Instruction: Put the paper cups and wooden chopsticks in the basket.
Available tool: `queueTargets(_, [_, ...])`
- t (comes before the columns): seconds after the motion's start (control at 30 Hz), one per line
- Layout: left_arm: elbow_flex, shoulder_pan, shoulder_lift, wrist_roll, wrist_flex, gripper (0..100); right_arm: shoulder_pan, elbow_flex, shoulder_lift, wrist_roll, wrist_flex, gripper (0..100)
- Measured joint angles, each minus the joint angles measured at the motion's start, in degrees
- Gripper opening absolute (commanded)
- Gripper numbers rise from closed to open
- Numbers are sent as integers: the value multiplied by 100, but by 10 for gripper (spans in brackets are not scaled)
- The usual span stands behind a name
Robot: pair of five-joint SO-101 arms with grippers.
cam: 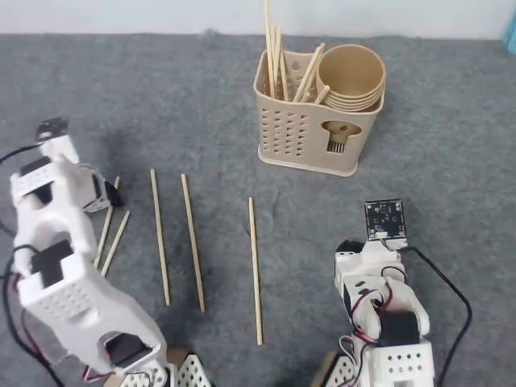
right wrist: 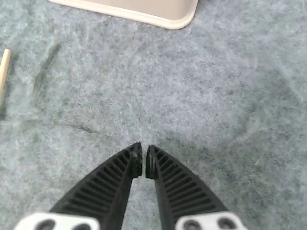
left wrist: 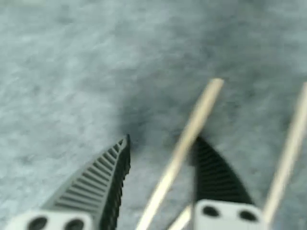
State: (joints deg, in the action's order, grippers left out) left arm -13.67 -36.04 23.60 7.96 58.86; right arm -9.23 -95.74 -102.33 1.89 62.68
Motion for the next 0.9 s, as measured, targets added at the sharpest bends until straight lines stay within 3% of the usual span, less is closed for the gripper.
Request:
queueTargets(0.27, [114, 422, -9, -9, 202, 11, 0, 0, 0, 0, 0, 34])
queueTargets(0.4, [114, 431, -334, -35, 844, 11, 0, 0, 0, 0, 0, 34])
queueTargets(0.63, [114, 923, -1758, -149, 1802, 11, 0, 0, 0, 0, 0, 33])
queueTargets(0.9, [114, 1705, -3833, -1116, 1855, 11, 0, 0, 0, 0, 0, 32])
